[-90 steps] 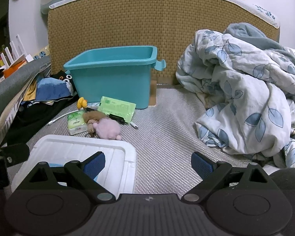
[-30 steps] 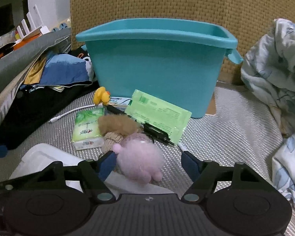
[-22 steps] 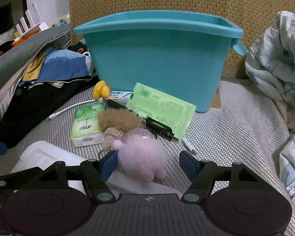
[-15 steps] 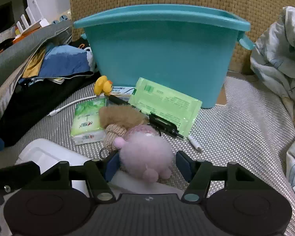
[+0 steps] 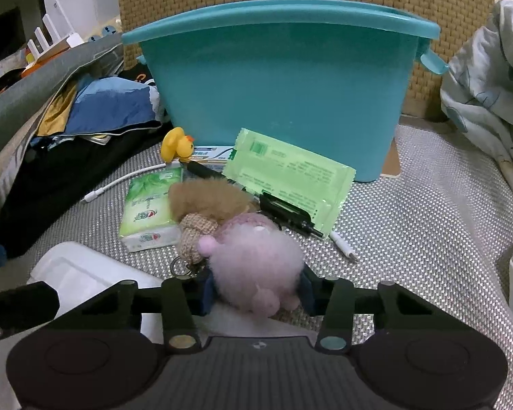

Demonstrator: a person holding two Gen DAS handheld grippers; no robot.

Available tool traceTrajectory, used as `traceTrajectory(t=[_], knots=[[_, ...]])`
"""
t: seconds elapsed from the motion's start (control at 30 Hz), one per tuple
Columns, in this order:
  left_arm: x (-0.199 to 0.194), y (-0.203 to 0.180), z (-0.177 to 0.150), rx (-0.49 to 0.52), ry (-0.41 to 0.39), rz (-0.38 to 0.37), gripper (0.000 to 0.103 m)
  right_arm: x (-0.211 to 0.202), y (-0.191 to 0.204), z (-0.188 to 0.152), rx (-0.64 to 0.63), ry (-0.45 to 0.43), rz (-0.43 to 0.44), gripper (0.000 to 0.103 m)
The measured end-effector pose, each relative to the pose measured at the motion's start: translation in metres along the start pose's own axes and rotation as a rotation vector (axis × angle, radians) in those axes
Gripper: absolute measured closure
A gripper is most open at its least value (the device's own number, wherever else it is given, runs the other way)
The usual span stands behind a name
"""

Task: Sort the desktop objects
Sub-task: 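Lift the pink plush toy with the right gripper toward the teal bin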

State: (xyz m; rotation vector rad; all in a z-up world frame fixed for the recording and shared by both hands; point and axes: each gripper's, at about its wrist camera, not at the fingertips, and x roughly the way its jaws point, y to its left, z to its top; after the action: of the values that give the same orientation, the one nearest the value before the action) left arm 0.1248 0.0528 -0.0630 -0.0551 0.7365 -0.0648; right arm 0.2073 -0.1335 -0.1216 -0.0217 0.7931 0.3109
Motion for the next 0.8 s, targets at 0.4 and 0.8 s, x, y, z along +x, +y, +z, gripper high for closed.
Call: traceTrajectory(t=[0.4,0.8], knots=[[0.001,-0.003,-0.002,0.010,-0.001,-0.006,0.000,-0.023,0.002,0.002,-0.011,-0.102,0.019,0.066],[0.000,-0.006,-0.001,0.018,-0.008,-0.016,0.000,-0.063,0.002,0.013,0.002,-0.219,0.032,0.066]])
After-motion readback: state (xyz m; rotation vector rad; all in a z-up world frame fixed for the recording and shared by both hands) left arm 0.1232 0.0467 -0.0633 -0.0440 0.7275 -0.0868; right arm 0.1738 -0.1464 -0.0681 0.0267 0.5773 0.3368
